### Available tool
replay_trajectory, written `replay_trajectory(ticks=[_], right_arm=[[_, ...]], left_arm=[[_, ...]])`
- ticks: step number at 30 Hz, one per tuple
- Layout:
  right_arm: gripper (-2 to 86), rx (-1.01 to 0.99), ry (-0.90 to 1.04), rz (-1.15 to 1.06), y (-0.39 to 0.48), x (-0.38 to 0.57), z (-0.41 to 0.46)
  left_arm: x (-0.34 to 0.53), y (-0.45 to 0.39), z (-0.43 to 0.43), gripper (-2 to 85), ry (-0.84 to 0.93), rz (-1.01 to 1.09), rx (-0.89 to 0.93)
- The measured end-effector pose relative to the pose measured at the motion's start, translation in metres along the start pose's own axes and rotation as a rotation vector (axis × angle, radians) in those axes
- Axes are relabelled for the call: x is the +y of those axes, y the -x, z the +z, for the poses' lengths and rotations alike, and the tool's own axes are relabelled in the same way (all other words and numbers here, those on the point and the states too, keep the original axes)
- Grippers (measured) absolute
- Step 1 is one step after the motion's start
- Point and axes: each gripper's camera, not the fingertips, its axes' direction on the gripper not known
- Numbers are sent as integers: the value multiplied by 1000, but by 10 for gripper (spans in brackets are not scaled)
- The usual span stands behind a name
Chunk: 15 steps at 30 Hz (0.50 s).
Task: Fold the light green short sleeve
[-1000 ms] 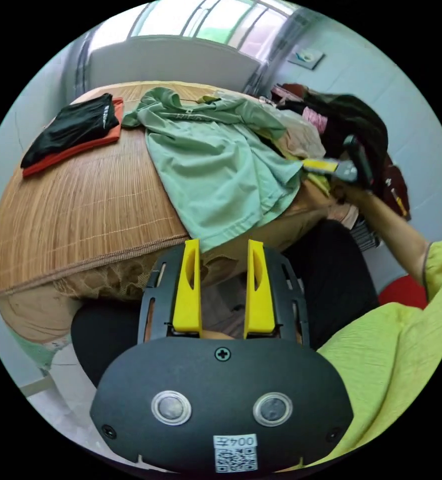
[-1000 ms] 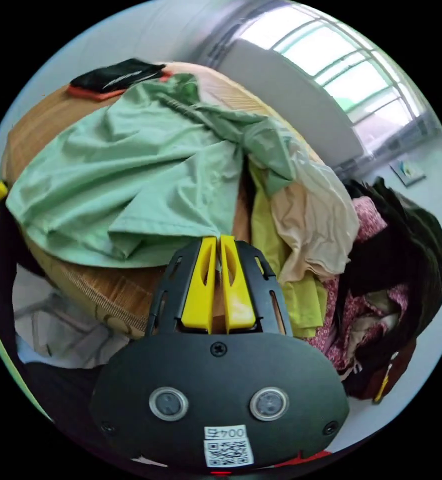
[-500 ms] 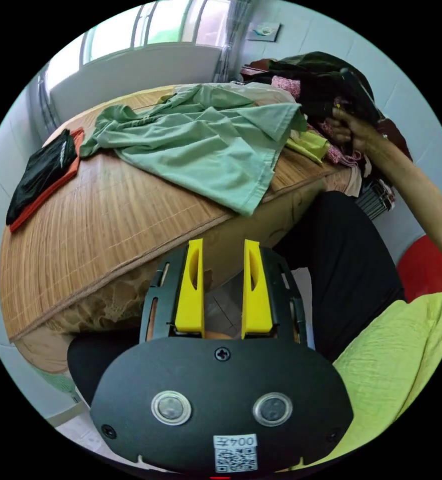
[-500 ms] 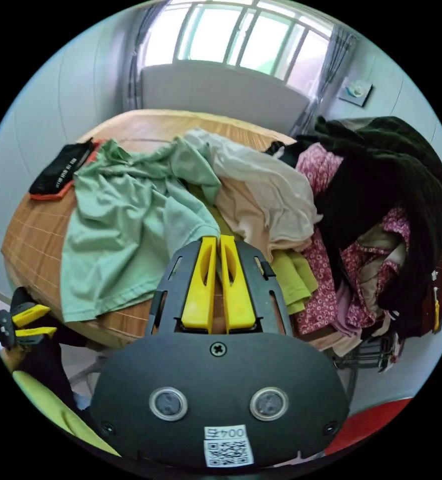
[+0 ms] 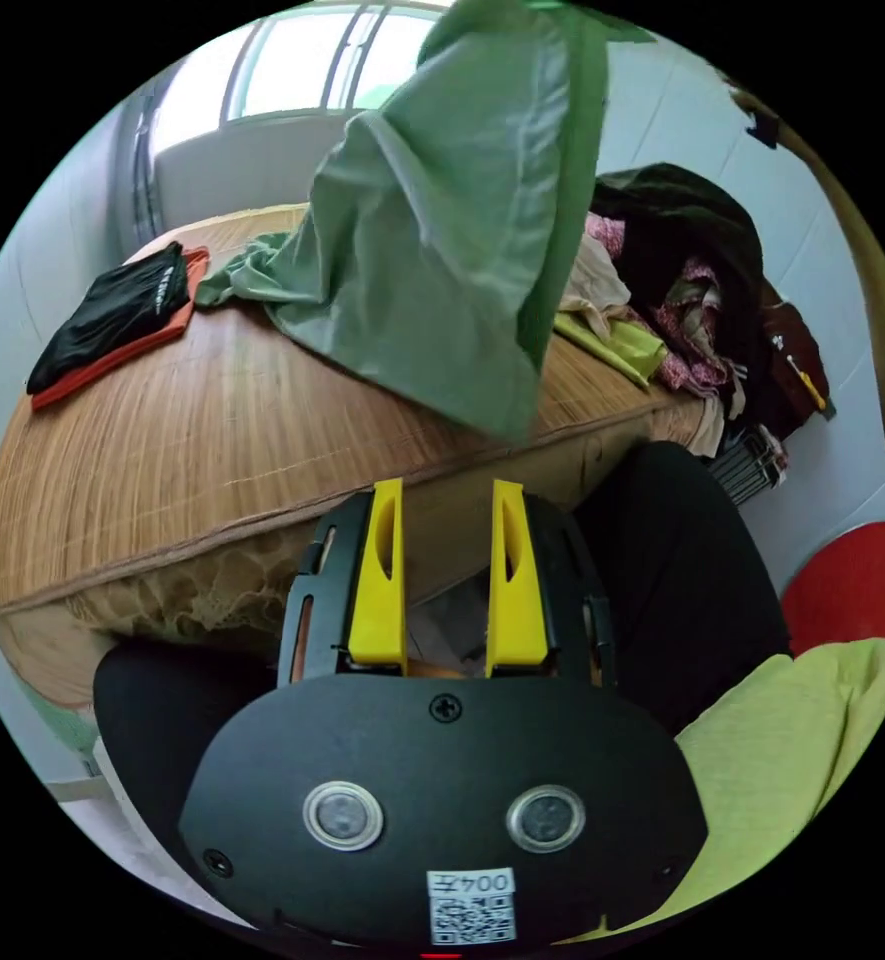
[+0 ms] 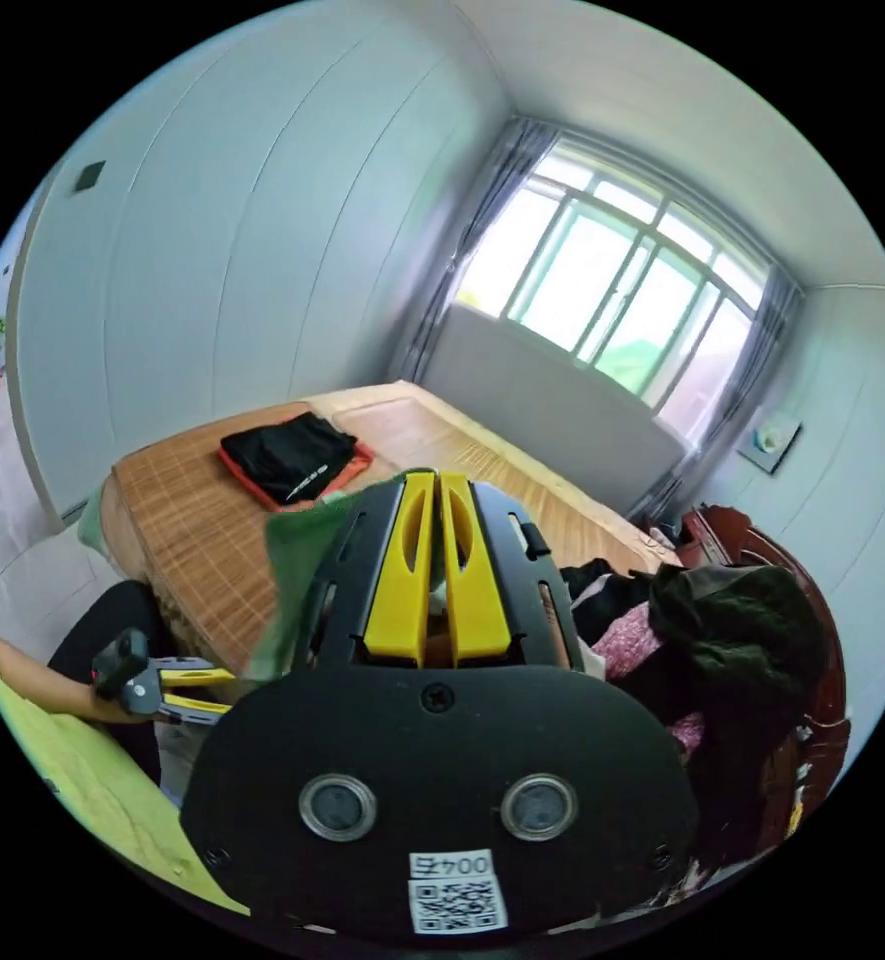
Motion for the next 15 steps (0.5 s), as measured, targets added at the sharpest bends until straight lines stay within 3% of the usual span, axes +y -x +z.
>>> replay_trajectory(ticks=[2, 7, 15], right_arm=[[-9, 62, 83, 67, -28, 19, 15], [-8, 233, 511, 134, -83, 144, 109], [-7, 222, 714, 49, -74, 256, 155]], left_arm=[[6, 10, -8, 124, -12, -31, 13], [22, 21, -2, 126, 35, -90, 64], [7, -23, 10, 130, 86, -51, 113]])
